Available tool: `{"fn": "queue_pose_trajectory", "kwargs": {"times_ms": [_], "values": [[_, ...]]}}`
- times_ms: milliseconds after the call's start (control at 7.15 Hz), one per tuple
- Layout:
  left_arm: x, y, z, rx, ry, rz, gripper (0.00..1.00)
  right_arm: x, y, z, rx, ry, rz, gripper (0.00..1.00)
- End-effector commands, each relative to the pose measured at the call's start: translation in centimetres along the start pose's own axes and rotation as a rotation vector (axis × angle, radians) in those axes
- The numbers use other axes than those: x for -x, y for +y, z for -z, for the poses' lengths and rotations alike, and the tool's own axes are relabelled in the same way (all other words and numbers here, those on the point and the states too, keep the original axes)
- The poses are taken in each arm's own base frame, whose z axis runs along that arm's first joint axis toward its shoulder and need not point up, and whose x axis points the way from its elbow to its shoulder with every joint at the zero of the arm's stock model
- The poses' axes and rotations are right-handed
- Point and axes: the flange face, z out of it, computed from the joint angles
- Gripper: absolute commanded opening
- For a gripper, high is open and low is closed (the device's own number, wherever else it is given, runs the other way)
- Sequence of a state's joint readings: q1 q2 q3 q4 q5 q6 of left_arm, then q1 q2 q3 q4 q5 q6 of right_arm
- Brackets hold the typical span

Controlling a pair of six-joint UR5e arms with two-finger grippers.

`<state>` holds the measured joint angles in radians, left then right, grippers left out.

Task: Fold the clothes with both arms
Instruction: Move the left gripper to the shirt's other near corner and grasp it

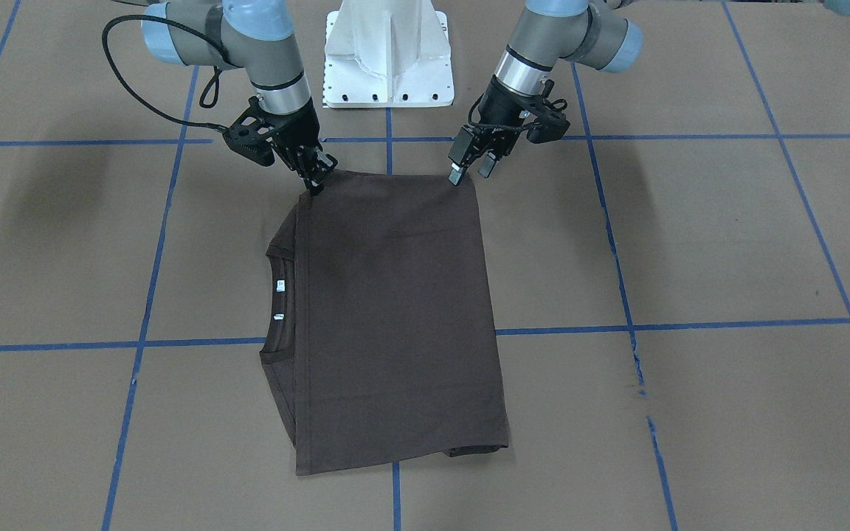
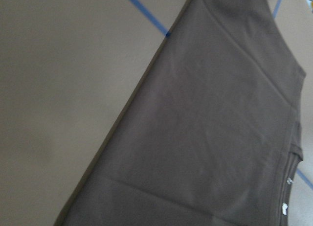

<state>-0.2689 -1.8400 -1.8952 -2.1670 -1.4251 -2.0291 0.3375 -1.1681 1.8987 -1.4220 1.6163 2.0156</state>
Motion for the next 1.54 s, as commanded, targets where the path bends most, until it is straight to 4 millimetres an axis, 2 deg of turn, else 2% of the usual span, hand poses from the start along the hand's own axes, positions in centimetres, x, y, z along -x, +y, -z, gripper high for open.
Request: {"fn": "queue_pose_trajectory", "kwargs": {"times_ms": [0, 280, 839, 1119, 1399], "values": [[1.3, 1.5, -1.0, 0.000, -0.029, -0.014, 0.82, 0.0, 0.0, 0.1, 0.002, -0.002, 0.002, 0.00], [2.1, 2.2, -2.0, 0.004, -0.050, -0.022, 0.75, 0.0, 0.0, 0.3, 0.002, -0.004, 0.002, 0.00], [2.7, 3.3, -2.2, 0.021, -0.063, -0.026, 0.62, 0.0, 0.0, 0.3, 0.004, -0.003, 0.002, 0.00], [2.9, 3.3, -2.2, 0.023, -0.066, -0.028, 0.37, 0.0, 0.0, 0.2, 0.004, -0.003, 0.003, 0.00], [2.6, 3.3, -2.1, 0.023, -0.059, -0.027, 0.00, 0.0, 0.1, 0.2, 0.009, 0.000, 0.002, 0.00]]}}
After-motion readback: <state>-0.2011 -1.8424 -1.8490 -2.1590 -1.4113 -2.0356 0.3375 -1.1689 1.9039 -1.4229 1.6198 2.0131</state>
